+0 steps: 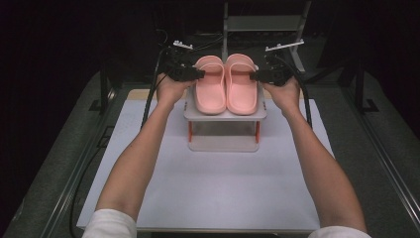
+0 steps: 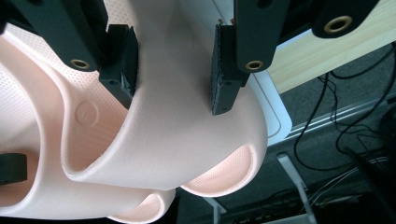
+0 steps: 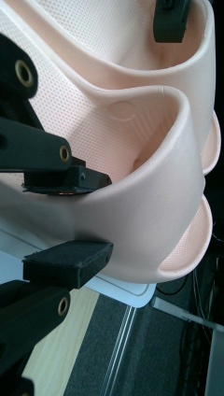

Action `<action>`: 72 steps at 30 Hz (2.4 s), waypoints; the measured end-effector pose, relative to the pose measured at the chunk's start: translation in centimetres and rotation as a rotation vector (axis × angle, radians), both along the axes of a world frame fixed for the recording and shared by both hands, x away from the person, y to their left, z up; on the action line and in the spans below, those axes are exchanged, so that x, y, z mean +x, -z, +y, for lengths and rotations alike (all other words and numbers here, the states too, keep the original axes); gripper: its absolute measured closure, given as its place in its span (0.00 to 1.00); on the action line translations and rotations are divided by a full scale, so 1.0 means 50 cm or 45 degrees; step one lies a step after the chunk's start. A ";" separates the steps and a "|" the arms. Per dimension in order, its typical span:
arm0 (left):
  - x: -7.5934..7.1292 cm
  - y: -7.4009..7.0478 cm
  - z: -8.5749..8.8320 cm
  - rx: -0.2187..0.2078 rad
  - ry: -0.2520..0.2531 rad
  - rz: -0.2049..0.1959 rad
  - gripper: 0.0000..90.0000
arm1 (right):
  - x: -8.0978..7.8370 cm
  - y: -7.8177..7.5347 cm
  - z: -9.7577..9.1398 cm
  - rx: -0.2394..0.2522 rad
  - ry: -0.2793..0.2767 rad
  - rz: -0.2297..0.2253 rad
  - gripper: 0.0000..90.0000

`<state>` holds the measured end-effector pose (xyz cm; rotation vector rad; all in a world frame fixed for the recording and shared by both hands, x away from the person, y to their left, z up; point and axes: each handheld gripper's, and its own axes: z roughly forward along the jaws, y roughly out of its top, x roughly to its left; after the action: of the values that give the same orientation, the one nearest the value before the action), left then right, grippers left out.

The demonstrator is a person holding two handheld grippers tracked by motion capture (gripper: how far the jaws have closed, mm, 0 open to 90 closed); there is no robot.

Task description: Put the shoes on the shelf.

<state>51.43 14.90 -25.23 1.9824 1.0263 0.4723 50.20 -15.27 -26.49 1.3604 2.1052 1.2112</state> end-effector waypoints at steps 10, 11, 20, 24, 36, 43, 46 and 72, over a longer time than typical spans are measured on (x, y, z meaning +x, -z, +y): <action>-0.002 0.016 0.007 -0.012 -0.015 -0.009 0.63 | 0.001 0.004 -0.002 0.033 -0.013 0.013 0.65; -0.005 0.019 0.008 -0.048 -0.023 -0.025 0.63 | 0.001 0.006 -0.003 0.058 -0.008 0.009 0.63; -0.014 0.009 0.015 -0.034 -0.025 -0.045 0.58 | -0.007 -0.002 -0.008 0.094 0.003 -0.017 0.60; -0.023 0.003 0.023 -0.040 -0.019 -0.060 0.57 | -0.015 -0.003 -0.009 0.102 -0.017 -0.030 0.60; -0.043 0.003 0.039 -0.030 0.000 -0.067 0.53 | -0.040 -0.006 -0.020 0.124 -0.068 -0.037 0.58; -0.053 0.004 0.038 -0.040 0.024 -0.071 0.52 | -0.055 -0.009 -0.033 0.149 -0.090 -0.044 0.58; -0.058 0.006 0.042 -0.053 0.028 -0.069 0.51 | -0.059 -0.008 -0.037 0.168 -0.098 -0.044 0.58; -0.110 0.001 0.069 -0.097 0.074 -0.115 0.47 | -0.107 -0.001 -0.049 0.271 -0.230 -0.030 0.51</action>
<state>45.92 18.35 -25.28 1.9007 0.9152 0.4797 44.85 -17.74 -26.43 1.2544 2.1715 1.5547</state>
